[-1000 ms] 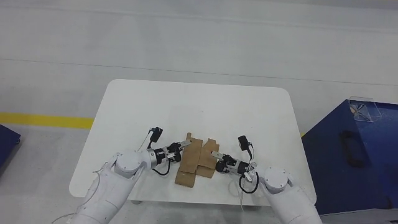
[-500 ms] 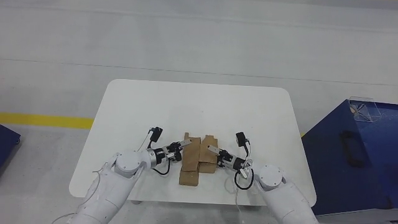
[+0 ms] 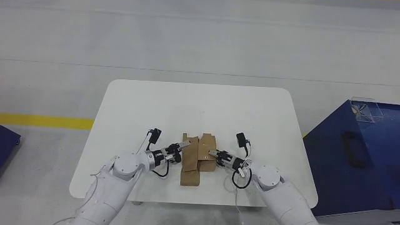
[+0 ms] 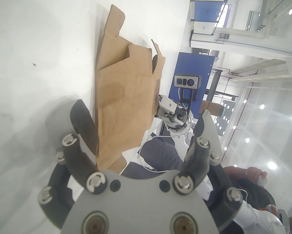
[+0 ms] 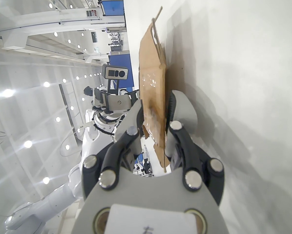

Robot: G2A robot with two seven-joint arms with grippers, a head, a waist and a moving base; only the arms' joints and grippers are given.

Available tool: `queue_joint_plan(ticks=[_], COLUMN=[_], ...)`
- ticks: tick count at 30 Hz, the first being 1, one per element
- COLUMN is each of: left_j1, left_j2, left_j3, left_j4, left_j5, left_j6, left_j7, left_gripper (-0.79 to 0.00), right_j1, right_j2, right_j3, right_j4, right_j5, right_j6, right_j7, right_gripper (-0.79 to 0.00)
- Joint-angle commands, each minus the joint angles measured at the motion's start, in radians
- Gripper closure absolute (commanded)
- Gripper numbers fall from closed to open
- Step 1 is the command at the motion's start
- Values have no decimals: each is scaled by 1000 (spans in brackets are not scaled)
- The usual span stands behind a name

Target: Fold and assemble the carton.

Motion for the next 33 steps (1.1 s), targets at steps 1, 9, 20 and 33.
queue_joint_plan(ticks=[1,9,20,33], left_j1=[15,177,267,267], left_j2=[8,62,67,67], left_j3=[-29,-186,-237,-237], left_j4=[-10,-145,-268,-268], left_j5=[-8,156,150,150], left_j6=[-16,-57,59,59], left_j7=[21,323,464,464], left_gripper=[-785,-785,-785,-785], right_j1=[0,-121,-444,-456], right_j2=[0,43,91,95], right_j3=[4,141,384,401], right_j4=[-7,-275,-995,-1042], right_j5=[4,137,253,236], right_j6=[-17,-116,-205,-185], right_j7=[1,133,138,141], right_gripper=[0,0,0,0])
